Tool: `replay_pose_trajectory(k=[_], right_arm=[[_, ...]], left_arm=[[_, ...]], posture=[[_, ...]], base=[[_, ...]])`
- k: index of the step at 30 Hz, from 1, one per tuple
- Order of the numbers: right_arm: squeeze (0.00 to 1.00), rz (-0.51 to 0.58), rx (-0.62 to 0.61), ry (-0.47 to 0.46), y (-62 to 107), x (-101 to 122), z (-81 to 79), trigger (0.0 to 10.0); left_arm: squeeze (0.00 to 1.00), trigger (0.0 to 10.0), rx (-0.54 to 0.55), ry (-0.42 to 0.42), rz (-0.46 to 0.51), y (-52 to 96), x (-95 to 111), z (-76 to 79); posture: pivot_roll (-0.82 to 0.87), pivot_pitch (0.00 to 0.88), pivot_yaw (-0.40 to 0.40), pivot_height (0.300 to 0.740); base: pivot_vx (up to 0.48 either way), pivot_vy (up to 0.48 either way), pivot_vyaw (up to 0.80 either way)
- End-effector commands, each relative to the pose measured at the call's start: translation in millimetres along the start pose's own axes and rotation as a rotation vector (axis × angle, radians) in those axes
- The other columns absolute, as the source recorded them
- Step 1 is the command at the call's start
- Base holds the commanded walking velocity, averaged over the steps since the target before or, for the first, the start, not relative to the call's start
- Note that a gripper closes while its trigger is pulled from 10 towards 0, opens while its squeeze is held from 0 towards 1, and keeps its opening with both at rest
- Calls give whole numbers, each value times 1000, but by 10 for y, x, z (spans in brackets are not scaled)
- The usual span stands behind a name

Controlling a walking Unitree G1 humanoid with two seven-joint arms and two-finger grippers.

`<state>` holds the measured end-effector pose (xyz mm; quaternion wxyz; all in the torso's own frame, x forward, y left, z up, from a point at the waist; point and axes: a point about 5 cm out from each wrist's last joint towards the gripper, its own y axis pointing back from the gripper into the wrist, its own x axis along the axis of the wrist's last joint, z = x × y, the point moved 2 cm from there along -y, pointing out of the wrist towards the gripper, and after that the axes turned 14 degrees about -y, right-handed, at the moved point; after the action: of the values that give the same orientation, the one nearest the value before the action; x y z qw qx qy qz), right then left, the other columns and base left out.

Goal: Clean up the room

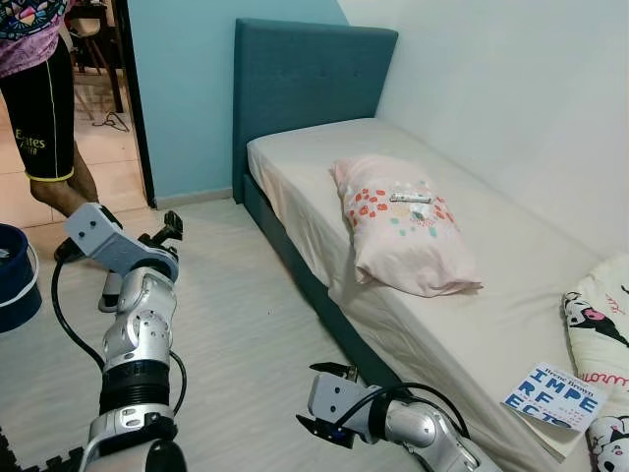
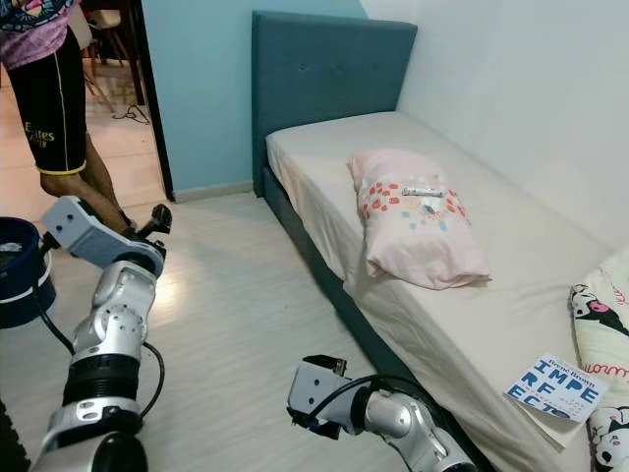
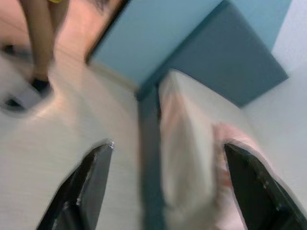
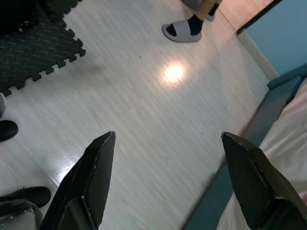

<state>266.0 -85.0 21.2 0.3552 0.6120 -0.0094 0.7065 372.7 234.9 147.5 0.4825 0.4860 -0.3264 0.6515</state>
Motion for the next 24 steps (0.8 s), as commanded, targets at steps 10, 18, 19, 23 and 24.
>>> replay_pose_trajectory(k=[10, 18, 19, 23, 24], right_arm=[[0, 4, -9, 2, -21, 25, 8, 10000], [0, 9, -7, 1, -34, 29, -11, 10000], [0, 9, -7, 1, -34, 29, -11, 10000], [0, 10, -6, 0, -27, 26, -24, 10000], [0, 11, -6, 0, -23, 26, -32, 10000]], left_arm=[[0, 10000, 22, -373, -338, 256, -953, -525], [0, 10000, 43, -562, -614, 735, -1561, -930], [0, 10000, 43, -562, -614, 735, -1561, -930], [0, 10000, 43, -638, -740, 1027, -1795, -1133], [0, 10000, 44, -674, -785, 1151, -1870, -1229]], posture=[[-50, 0, -85, 740], [-92, 0, -56, 740], [-92, 0, -56, 740], [-96, 0, -50, 740], [-96, 0, -55, 740]], base=[[0, 0, 0], [0, 0, 0], [0, 0, 0], [0, 0, 0], [0, 0, 0]])
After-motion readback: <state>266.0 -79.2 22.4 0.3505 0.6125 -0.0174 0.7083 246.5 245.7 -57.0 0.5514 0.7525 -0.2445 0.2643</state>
